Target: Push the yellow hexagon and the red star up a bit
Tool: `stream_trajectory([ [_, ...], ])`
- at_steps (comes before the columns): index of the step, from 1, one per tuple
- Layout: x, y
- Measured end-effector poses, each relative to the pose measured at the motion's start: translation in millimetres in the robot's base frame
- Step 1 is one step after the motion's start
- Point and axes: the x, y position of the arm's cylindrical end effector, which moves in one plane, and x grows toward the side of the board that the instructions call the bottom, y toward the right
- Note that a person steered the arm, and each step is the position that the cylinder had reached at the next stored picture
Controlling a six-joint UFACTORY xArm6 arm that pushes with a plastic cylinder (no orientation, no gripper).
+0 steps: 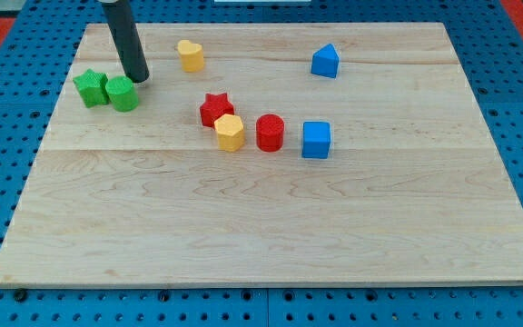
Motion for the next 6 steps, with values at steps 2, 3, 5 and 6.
stream_trajectory([
  [2,13.0,0.0],
  [3,18.5,12.8],
  [5,18.8,14.7],
  [6,18.8,15.9],
])
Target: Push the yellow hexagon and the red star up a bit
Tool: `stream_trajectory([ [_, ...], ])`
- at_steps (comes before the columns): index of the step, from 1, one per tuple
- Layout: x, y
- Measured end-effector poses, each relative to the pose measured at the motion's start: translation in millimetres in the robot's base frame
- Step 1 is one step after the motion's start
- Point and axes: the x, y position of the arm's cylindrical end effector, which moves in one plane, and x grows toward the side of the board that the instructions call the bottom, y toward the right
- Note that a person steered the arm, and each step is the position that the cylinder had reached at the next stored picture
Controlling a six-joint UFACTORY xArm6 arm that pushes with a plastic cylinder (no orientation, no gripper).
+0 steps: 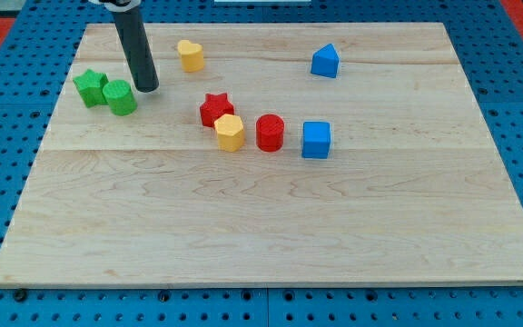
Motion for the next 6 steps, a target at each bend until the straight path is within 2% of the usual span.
stream_trajectory([
  [3,3.2,0.2],
  [5,97.0,0.5],
  [6,132.9,26.7],
])
